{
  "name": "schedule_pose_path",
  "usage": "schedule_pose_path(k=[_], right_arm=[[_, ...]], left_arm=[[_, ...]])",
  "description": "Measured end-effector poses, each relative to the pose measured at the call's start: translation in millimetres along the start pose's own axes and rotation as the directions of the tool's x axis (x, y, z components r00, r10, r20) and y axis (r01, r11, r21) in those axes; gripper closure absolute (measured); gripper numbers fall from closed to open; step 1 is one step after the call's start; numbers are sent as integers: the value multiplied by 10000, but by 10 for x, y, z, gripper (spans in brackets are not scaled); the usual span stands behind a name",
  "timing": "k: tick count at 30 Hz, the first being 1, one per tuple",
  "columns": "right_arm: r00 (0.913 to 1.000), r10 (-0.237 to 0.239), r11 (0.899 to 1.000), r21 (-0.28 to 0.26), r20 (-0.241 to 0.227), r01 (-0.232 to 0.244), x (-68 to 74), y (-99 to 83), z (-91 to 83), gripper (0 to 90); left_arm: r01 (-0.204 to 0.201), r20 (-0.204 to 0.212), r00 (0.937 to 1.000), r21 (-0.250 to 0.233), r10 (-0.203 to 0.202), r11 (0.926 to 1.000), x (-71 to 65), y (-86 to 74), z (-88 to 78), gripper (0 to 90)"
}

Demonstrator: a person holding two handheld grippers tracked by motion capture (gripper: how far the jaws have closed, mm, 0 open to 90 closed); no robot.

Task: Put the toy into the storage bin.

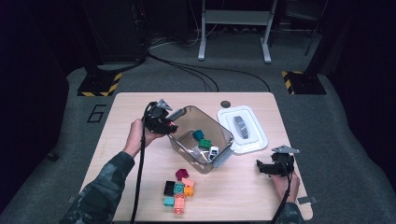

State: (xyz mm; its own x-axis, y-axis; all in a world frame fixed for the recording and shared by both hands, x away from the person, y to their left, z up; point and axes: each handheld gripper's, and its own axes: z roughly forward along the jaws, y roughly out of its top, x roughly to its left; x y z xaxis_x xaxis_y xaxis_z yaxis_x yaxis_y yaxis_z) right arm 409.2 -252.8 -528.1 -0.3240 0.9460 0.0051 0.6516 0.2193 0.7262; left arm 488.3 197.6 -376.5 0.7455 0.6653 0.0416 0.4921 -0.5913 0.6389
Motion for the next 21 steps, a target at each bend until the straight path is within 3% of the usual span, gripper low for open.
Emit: schedule_pose_path(k=[8, 13, 21], right_arm=[[10000, -1, 10000, 1, -1, 1, 0, 0, 0, 53], [10000, 0, 10000, -1, 1, 0, 0, 0, 0, 53], [10000, 3, 10000, -3, -12, -3, 0, 0, 1, 53]], left_arm=[[-124, -96, 9999, 352, 128, 9993, 16, -27, 22, 589], [-72, -90, 9999, 242, 74, 9997, 10, -44, -3, 581], [116, 126, 9999, -163, -114, 9998, 3, -95, -137, 374]])
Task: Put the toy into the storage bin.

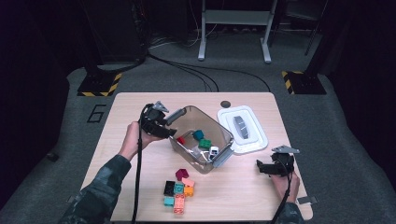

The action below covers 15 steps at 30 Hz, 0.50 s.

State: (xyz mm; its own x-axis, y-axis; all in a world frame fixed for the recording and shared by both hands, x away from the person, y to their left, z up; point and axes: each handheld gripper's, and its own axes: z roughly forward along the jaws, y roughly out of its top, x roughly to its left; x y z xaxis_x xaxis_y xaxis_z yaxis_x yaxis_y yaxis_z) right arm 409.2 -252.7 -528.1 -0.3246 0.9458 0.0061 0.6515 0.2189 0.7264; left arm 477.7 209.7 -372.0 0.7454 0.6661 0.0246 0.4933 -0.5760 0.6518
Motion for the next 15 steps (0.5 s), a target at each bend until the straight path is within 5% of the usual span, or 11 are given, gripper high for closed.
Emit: schedule_pose_path(k=[7, 15], right_arm=[[10000, -1, 10000, 4, 15, 1, 1, 0, -1, 53], [10000, -1, 10000, 4, 14, 1, 0, 0, -1, 53]], left_arm=[[116, -29, 9999, -429, -117, 9990, 0, -92, -159, 221], [305, -93, 9995, -519, -310, 9982, -5, -280, -267, 154]])
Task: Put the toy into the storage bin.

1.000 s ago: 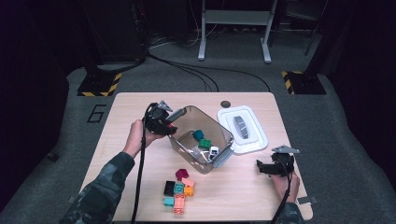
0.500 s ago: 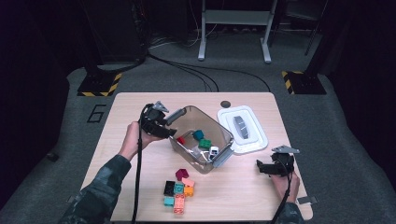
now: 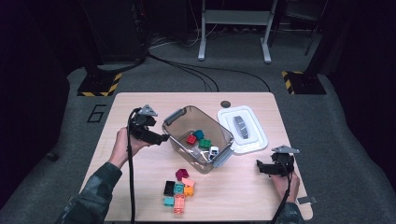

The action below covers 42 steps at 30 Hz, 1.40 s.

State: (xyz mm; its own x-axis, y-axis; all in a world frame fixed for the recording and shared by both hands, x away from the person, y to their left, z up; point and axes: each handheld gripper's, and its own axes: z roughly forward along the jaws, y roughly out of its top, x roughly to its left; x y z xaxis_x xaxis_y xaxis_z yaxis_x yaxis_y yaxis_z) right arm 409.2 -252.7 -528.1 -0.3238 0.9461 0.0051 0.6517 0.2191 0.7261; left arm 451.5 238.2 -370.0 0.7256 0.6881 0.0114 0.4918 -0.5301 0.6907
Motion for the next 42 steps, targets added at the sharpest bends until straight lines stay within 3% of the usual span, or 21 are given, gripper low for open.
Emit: schedule_pose_path(k=[7, 19, 31, 37, 42], right_arm=[[10000, 1, 10000, 0, 0, -1, 0, 0, 0, 53], [10000, 9, 10000, 3, -2, -9, 0, -1, -2, 53], [10000, 6, 10000, 1, -2, -6, 0, -1, -1, 53], [10000, 5, 10000, 2, -1, -5, 0, -1, -1, 53], [10000, 6, 10000, 2, 0, -6, 0, -1, -2, 53]], left_arm=[[51, -108, 9999, 21, -51, 10000, -35, -204, -7, 145], [480, -148, 9987, 120, -478, 9988, -152, -595, 54, 100], [503, 151, 9986, 781, -516, 9957, -414, -947, 293, 78], [700, 472, 9961, 1035, -752, 9922, -583, -1072, 392, 72], [612, 639, 9955, 1347, -703, 9890, -700, -1160, 461, 75]])
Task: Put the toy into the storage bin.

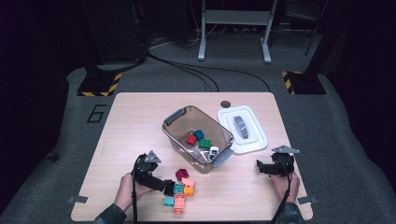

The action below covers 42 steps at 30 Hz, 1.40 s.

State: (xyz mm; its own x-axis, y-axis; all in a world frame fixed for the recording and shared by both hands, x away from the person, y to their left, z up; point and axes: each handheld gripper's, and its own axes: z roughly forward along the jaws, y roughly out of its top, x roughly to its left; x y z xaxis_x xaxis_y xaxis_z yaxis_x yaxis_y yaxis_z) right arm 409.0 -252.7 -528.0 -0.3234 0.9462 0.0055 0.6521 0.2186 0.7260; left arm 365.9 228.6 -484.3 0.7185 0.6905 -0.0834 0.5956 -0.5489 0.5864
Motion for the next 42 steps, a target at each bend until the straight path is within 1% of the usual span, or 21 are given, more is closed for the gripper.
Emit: schedule_pose_path(k=[1, 3, 5, 6, 7, 9, 10, 12, 13, 16, 22, 23, 24, 25, 29, 30, 31, 36, 37, 38, 42], right_arm=[[10000, -1, 10000, 4, -2, 1, 0, 0, 0, 53], [10000, 0, 10000, 0, 0, 0, 0, 0, 0, 53], [10000, -2, 10000, -1, 0, 2, 0, 0, 0, 53], [10000, -3, 10000, 0, 1, 3, 0, 0, 0, 53], [10000, 0, 10000, 1, 1, 0, 0, 0, 0, 53], [10000, -2, 10000, -1, 0, 2, 0, 0, 0, 53], [10000, -2, 10000, 1, 0, 2, 0, 0, 0, 53], [10000, 1, 10000, -2, -15, -1, 0, 0, 1, 53], [10000, 0, 10000, -1, -1, 0, 0, 0, 0, 53], [10000, -2, 10000, 4, -1, 2, 0, 0, 0, 53], [10000, 0, 10000, 1, 0, 0, 0, 0, 0, 53], [10000, -1, 10000, 0, 0, 1, 0, 0, 0, 53], [10000, 0, 10000, 1, -1, 0, 0, 0, 0, 53], [10000, -1, 10000, 0, -1, 1, 0, 0, 0, 53], [10000, 0, 10000, 0, 0, 0, 0, 0, 0, 53], [10000, 0, 10000, 0, 0, 0, 0, 0, 0, 53], [10000, 0, 10000, 1, 0, 0, 0, 0, 0, 53], [10000, 1, 10000, 0, 1, -1, 0, 0, 0, 53], [10000, 1, 10000, -1, 1, -1, 0, 0, 0, 53], [10000, -1, 10000, 0, 0, 1, 0, 0, 0, 53], [10000, -1, 10000, -1, -2, 1, 0, 0, 0, 53]], left_arm=[[-6, 51, 10000, 72, 5, 10000, -8, -12, 17, 76], [-113, -122, 9999, 231, 116, 9997, -33, -29, 42, 78], [-114, 10, 9999, 351, 113, 9993, -58, -40, 57, 83], [-308, -155, 9994, 395, 315, 9987, -68, -43, 69, 85], [-338, -187, 9992, 482, 347, 9983, -72, -44, 73, 88], [-264, -145, 9995, 574, 273, 9980, -59, -52, 93, 93], [-405, -259, 9988, 676, 423, 9969, -46, -51, 94, 95], [-380, -246, 9989, 663, 397, 9971, -27, -50, 95, 94], [-358, -346, 9987, 662, 382, 9972, -17, -45, 90, 95], [-403, -507, 9977, 803, 445, 9960, 61, -31, 70, 103], [-140, -827, 9963, 928, 217, 9956, 248, -20, 25, 119], [22, -779, 9970, 838, 43, 9965, 256, -18, 14, 122], [-82, -750, 9971, 822, 144, 9966, 271, -8, -6, 128], [-71, -702, 9975, 735, 123, 9973, 261, 1, -20, 131], [-426, -400, 9982, 716, 455, 9965, 168, 62, -38, 142], [-534, -330, 9979, 756, 560, 9957, 143, 80, -31, 145], [-632, -123, 9978, 863, 645, 9943, 126, 98, -18, 146], [-748, 73, 9972, 1178, 744, 9902, 49, 148, 99, 154], [-729, 90, 9973, 1211, 723, 9900, 36, 149, 119, 166], [-839, 136, 9965, 1300, 828, 9880, 32, 152, 130, 184], [-1021, 194, 9948, 1371, 1004, 9853, -4, 163, 149, 315]])
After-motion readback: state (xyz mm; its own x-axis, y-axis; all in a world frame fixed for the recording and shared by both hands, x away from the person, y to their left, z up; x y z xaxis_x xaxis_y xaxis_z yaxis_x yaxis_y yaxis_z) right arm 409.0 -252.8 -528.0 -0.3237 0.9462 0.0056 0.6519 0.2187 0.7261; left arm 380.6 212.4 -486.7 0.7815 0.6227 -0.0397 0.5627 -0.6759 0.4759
